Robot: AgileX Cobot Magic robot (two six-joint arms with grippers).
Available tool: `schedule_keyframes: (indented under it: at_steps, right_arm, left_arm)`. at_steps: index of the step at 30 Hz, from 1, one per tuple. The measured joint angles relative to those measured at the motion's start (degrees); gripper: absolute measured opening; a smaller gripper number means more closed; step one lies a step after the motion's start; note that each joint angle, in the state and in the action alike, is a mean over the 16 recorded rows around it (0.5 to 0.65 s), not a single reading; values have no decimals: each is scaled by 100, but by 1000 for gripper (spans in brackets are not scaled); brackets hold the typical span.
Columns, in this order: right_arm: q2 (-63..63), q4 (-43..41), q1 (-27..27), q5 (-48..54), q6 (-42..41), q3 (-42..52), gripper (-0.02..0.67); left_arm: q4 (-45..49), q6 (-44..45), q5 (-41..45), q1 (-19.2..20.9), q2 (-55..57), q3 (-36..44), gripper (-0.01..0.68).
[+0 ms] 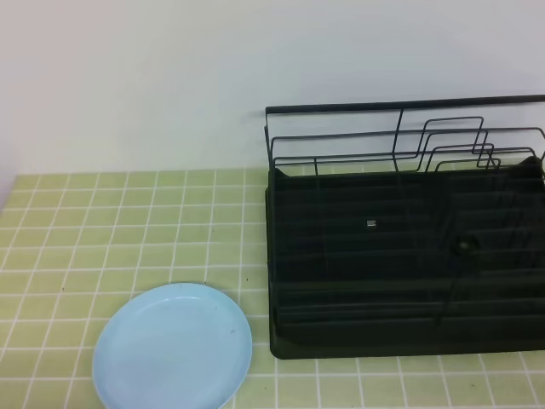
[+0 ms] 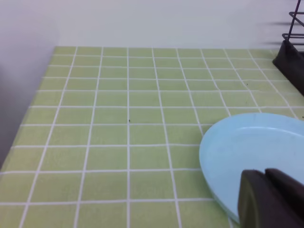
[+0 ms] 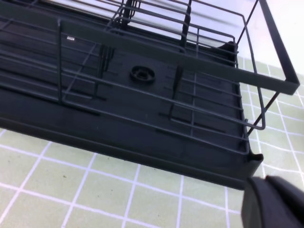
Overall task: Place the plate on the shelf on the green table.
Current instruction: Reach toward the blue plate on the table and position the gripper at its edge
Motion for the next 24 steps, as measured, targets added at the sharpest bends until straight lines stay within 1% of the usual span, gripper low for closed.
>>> schedule_keyframes:
  at_steps: [8, 13, 20, 24]
  right_arm:
    - [0, 10, 0, -61, 3, 0, -2]
    - [0, 283, 0, -465, 109, -1, -2]
    - [0, 1448, 0, -1543, 450, -7, -2]
    - [0, 2268, 0, -2278, 673, -10, -2]
  left_arm:
    - [-602, -118, -232, 0, 0, 0, -3]
    - [-1606, -230, -411, 0, 0, 0, -3]
    - [-3127, -355, -521, 0, 0, 0, -3]
    - [-3754, -357, -535, 0, 0, 0, -3]
